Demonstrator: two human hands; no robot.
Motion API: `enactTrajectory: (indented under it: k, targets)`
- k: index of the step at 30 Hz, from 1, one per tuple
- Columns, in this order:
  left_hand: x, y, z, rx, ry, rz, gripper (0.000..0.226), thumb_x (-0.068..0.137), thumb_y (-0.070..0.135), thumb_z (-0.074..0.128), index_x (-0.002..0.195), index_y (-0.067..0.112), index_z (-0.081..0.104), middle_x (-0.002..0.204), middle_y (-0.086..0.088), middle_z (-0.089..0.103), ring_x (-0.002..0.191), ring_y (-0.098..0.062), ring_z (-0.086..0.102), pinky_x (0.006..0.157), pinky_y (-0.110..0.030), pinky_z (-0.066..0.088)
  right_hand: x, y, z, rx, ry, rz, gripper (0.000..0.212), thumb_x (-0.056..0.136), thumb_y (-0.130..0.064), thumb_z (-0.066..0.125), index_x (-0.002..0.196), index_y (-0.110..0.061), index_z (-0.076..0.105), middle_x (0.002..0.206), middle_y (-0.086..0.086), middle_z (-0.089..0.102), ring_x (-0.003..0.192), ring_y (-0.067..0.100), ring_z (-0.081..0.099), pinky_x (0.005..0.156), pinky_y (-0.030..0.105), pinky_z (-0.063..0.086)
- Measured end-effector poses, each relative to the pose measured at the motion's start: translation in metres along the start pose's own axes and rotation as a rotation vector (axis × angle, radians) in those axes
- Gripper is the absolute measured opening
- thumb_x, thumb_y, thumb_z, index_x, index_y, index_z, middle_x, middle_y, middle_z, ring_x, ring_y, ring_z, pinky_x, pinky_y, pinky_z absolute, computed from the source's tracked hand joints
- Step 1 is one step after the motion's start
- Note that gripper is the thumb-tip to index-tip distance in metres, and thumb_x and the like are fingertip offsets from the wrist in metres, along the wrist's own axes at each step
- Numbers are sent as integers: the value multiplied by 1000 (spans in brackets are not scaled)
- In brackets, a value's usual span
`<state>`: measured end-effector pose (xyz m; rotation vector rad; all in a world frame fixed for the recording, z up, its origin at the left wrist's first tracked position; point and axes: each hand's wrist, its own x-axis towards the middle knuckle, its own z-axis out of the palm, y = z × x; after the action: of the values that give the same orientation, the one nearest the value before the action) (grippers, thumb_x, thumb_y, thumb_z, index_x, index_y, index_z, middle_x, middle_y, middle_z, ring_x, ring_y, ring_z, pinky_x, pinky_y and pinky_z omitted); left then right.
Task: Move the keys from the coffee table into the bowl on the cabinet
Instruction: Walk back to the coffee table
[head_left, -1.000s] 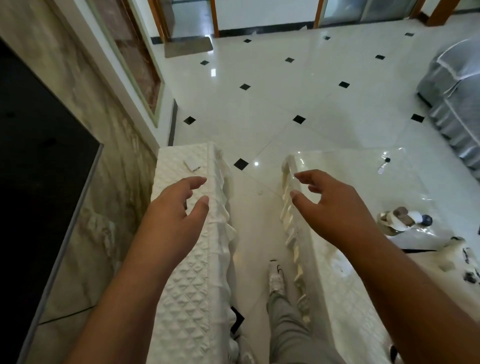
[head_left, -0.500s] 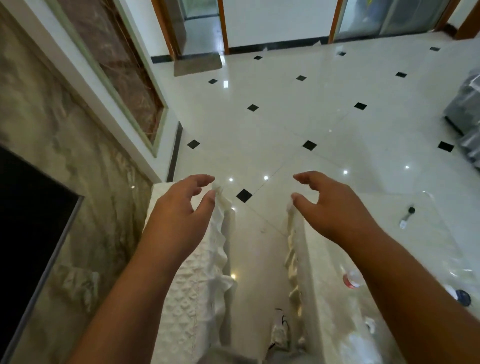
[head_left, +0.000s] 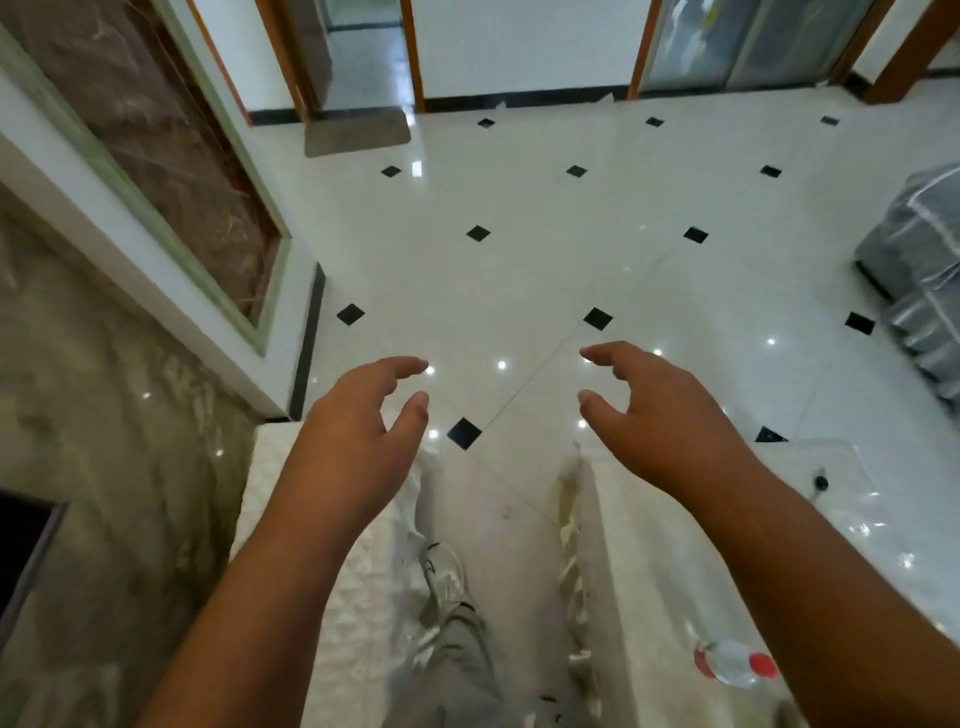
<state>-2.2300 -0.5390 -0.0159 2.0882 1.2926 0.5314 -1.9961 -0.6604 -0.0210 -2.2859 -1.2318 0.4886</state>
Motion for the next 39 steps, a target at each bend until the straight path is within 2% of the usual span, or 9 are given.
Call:
enactTrajectory:
  k: [5, 8, 11, 17, 24, 27, 31, 36, 39]
  targets:
    - [102, -17, -12, -11, -30, 85, 34, 94, 42, 55, 128, 45, 54, 122, 21, 53, 88, 10, 49, 73, -10, 36, 82, -31, 4, -17, 25, 33, 47, 93, -44, 59, 139, -36, 48, 138, -6, 55, 113, 13, 57, 85, 25, 39]
    - [163, -28, -26, -12, -25, 129, 35, 94, 42, 53, 129, 42, 55, 125, 17, 56, 95, 10, 52, 76, -14, 39, 133, -56, 3, -46, 75, 13, 46, 93, -45, 58, 137, -36, 49, 136, -6, 56, 105, 9, 56, 82, 25, 39]
    - [213, -34, -37, -4, -32, 147, 36, 93, 44, 52, 129, 43, 54, 124, 19, 55, 92, 10, 53, 74, -14, 39, 176, -76, 3, -24, 132, 4, 45, 92, -46, 58, 135, -37, 50, 132, -8, 57, 100, 4, 51, 81, 25, 39]
    - [275, -46, -44, 7, -58, 157, 36, 92, 45, 52, 129, 43, 54, 125, 18, 56, 98, 8, 53, 79, -21, 43, 231, -90, 17, -18, 89, 9, 45, 92, -45, 58, 135, -37, 50, 134, -11, 56, 117, 5, 53, 84, 25, 41]
    - [343, -47, -38, 44, -77, 130, 37, 92, 48, 50, 128, 40, 56, 123, 14, 59, 99, -1, 58, 84, -31, 50, 310, -90, 25, 24, 65, 7, 46, 92, -44, 57, 137, -36, 50, 135, -12, 55, 119, 6, 53, 85, 26, 42]
    - [378, -36, -33, 98, -85, 129, 36, 92, 46, 51, 128, 40, 56, 122, 13, 59, 99, 0, 57, 78, -24, 44, 349, -84, 23, 58, 54, 18, 46, 93, -44, 57, 137, -35, 49, 138, -12, 53, 120, 7, 53, 85, 26, 42]
    - [434, -12, -24, 133, -79, 153, 35, 93, 42, 53, 127, 39, 57, 121, 13, 59, 102, 0, 56, 81, -23, 44, 409, -71, 16, 121, 60, 5, 46, 92, -44, 57, 137, -36, 49, 137, -15, 53, 118, 5, 53, 92, 29, 45]
    - [521, 31, -8, 172, -65, 162, 32, 93, 41, 55, 124, 43, 58, 117, 14, 59, 97, 2, 57, 84, -28, 48, 499, -42, -7, 193, 96, 27, 50, 92, -46, 58, 140, -37, 44, 134, -17, 53, 105, 4, 56, 81, 25, 42]
    - [577, 64, 10, 172, -51, 216, 32, 93, 39, 54, 124, 40, 58, 120, 15, 59, 107, 0, 56, 87, -29, 49, 548, -24, -29, 211, 127, 40, 51, 92, -47, 58, 140, -37, 43, 133, -16, 54, 106, 6, 57, 82, 27, 44]
